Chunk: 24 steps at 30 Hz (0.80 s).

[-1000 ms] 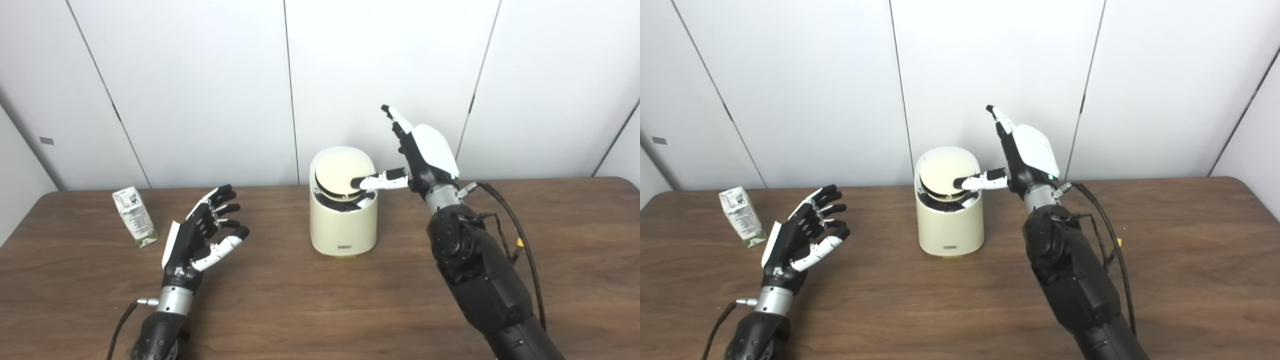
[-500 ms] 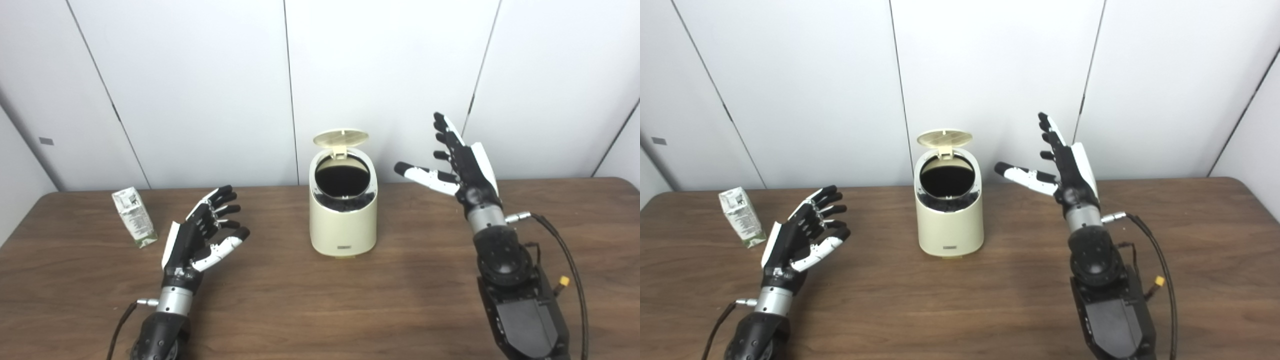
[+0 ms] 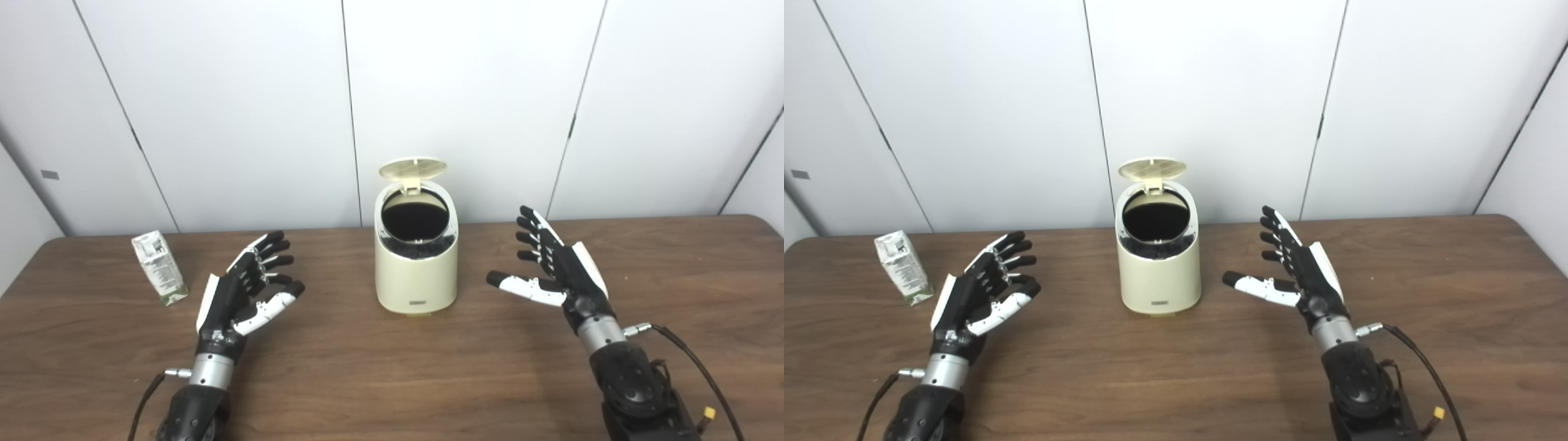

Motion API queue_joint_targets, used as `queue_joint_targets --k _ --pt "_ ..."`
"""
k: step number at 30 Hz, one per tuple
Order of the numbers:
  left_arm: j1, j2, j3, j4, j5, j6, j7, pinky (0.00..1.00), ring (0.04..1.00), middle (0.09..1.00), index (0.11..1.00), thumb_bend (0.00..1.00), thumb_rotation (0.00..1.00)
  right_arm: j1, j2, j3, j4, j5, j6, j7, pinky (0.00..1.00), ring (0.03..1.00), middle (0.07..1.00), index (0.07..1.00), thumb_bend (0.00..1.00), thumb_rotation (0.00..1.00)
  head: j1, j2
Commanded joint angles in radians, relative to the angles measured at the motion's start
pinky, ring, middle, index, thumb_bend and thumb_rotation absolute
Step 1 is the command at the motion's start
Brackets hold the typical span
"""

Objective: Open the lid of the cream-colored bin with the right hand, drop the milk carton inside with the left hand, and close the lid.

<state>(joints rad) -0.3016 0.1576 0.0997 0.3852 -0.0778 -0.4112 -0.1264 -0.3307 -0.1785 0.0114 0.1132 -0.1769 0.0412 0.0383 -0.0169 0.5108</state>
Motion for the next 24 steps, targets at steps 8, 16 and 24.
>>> queue_joint_targets --k 8,16,24 --pt "0.044 -0.031 -0.017 0.021 -0.001 0.002 0.011 0.58 0.749 0.811 0.843 0.77 0.25 0.013 -0.011 -0.008 0.019 0.024 -0.113 -0.002 0.81 0.887 0.927 0.955 0.84 0.38 0.149 -0.044" --pt "0.059 -0.070 -0.049 0.007 0.028 -0.013 0.017 0.61 0.771 0.826 0.866 0.76 0.23 0.037 -0.034 -0.027 0.010 0.078 -0.124 0.026 0.88 0.941 0.961 0.990 0.75 0.23 0.333 -0.125" --pt "0.091 -0.032 -0.045 -0.122 0.180 -0.006 0.092 0.61 0.763 0.860 0.888 0.80 0.22 0.048 -0.034 -0.022 -0.101 0.067 -0.008 0.043 0.81 0.903 0.945 0.969 0.73 0.23 0.388 -0.147"
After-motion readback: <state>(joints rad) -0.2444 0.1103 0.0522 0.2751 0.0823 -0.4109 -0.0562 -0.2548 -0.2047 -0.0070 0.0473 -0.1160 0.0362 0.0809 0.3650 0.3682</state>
